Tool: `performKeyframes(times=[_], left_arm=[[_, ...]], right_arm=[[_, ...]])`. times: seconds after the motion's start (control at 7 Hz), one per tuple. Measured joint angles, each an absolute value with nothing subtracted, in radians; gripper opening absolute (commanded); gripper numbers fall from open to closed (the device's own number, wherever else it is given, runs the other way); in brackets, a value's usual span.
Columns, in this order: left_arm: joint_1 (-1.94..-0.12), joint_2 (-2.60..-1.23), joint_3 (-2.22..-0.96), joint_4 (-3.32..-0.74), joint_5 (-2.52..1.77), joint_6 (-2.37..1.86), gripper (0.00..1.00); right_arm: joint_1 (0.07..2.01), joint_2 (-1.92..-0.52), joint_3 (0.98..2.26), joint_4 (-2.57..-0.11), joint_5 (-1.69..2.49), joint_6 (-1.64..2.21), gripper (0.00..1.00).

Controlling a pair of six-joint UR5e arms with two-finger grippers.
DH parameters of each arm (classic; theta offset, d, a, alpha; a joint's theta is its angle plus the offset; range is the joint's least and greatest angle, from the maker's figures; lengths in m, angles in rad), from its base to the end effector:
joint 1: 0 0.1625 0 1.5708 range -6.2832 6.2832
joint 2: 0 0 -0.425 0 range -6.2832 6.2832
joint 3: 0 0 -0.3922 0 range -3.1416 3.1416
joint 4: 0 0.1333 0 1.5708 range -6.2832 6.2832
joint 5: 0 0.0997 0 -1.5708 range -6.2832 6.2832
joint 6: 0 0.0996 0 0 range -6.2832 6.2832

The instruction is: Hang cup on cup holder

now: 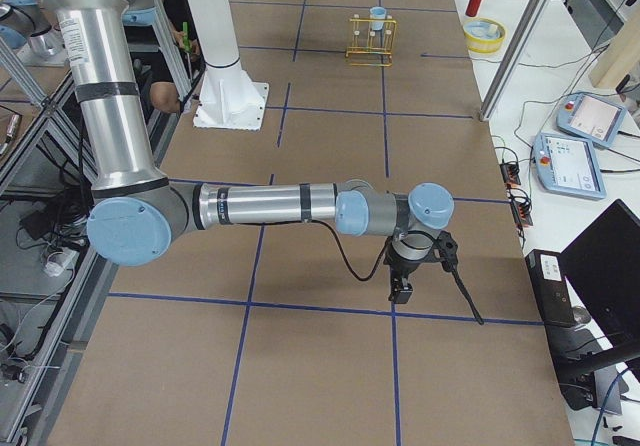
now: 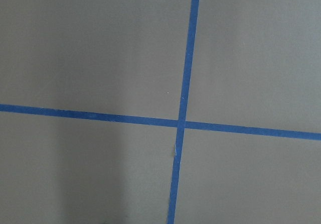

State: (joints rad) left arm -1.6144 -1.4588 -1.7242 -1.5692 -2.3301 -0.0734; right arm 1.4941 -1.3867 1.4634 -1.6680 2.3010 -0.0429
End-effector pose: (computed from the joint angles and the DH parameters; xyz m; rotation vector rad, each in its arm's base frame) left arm -0.0842 -0.4436 0.6368 0.0266 0.7600 -0.0962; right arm 0.0232 -0.5705 0.6265 -0.0319 -0.7301 -0.1067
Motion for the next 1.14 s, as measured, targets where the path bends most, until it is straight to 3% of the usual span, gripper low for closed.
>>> performKeyframes(times=[0.71,1.14], left_arm=[[-1.611,-1.466,-1.741,-1.568,-2.329,-0.073,1.00],[-1.595,-1.483,-1.838,-1.589,-2.324,-0.185,1.00]], right_arm=[[1.494,-1.387,1.463,-1.667,2.301,-0.043,1.00],[1.494,-1.387,1.463,-1.667,2.301,-0.043,1.00]])
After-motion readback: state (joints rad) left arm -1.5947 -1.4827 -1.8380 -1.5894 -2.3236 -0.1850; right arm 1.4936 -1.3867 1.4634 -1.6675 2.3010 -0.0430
